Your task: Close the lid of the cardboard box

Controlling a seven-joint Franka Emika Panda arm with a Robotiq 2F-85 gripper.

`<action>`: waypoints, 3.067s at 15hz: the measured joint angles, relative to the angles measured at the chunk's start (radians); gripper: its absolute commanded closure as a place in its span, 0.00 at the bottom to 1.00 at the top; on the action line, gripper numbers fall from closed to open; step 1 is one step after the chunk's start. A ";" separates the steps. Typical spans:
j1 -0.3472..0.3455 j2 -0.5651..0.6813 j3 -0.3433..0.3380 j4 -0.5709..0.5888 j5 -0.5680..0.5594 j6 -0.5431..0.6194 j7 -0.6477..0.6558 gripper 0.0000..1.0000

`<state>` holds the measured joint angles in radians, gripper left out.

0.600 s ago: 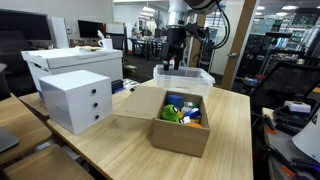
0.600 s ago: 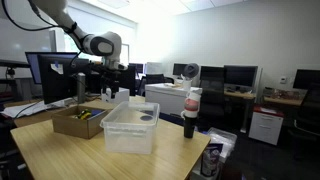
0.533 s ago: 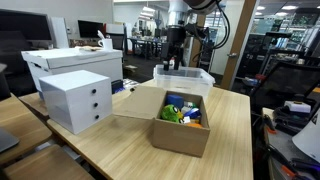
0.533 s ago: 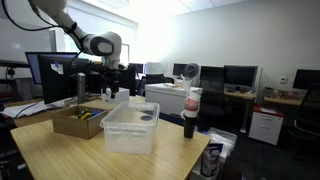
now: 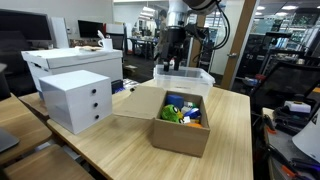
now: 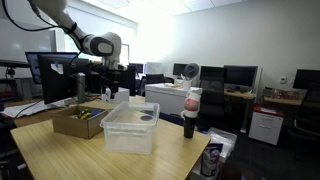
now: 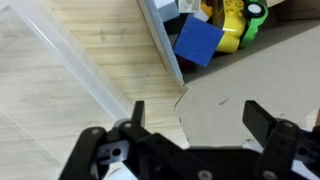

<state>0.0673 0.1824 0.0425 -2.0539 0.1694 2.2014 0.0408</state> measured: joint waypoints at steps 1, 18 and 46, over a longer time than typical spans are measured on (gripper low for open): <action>0.000 0.001 0.002 0.000 0.000 -0.004 0.000 0.00; 0.036 0.344 0.085 0.390 -0.061 -0.024 -0.219 0.00; 0.082 0.624 0.131 0.716 -0.086 -0.121 -0.278 0.91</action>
<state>0.1496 0.8064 0.1734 -1.3384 0.0837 2.0804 -0.2370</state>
